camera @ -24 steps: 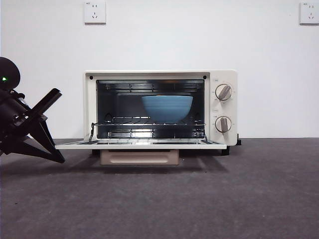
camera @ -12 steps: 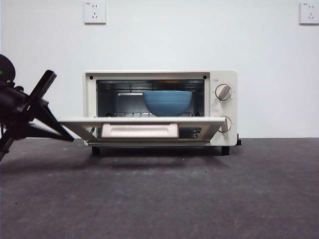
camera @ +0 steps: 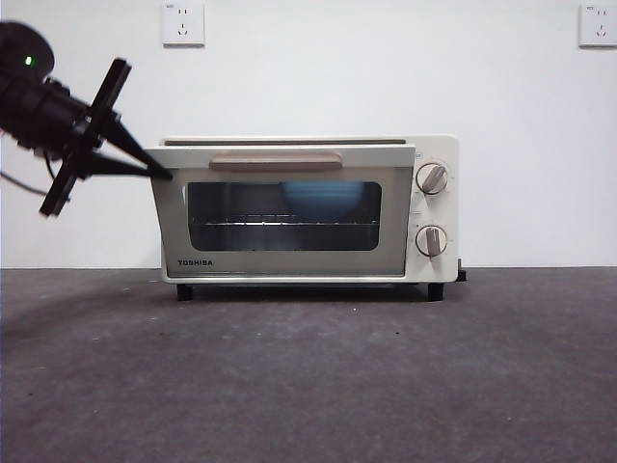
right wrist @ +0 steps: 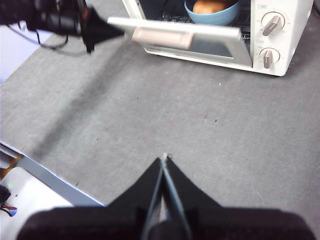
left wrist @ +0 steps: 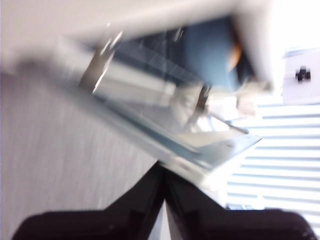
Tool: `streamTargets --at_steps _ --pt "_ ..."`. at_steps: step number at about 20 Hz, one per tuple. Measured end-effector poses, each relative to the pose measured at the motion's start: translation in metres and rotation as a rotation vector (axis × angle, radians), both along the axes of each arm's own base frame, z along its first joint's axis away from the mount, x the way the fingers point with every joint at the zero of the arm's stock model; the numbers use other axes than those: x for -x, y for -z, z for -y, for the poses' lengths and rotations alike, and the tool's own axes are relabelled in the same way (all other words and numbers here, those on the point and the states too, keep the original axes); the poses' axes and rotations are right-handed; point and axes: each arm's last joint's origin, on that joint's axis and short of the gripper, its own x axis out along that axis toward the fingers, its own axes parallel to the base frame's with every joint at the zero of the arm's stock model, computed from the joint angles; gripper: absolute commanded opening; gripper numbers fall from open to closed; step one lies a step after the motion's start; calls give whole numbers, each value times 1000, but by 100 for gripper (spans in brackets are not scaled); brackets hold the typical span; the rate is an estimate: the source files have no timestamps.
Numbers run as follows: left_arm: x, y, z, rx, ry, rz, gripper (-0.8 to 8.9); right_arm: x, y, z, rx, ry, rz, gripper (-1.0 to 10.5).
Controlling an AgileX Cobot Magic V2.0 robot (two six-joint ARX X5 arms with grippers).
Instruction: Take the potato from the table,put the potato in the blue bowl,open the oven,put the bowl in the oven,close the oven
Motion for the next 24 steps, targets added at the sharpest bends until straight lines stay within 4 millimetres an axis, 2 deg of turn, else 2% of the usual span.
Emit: streamTargets --at_steps 3,6,11,16,19,24 --pt "-9 -19 0 -38 -50 59 -6 0 0 0 8 17 7 -11" --pt "-14 -26 2 -89 -114 111 -7 -1 0 1 16 36 14 -11" --pt "-16 -30 7 -80 -144 127 -6 -1 0 1 16 36 14 -11" --pt "-14 -29 10 -45 -87 101 -6 0 1 1 27 40 6 -11" --pt "-3 -35 9 -80 -66 87 -6 0 4 3 58 60 -10 -10" --pt "46 -86 7 -230 -27 233 -6 4 10 6 117 65 -68 1"
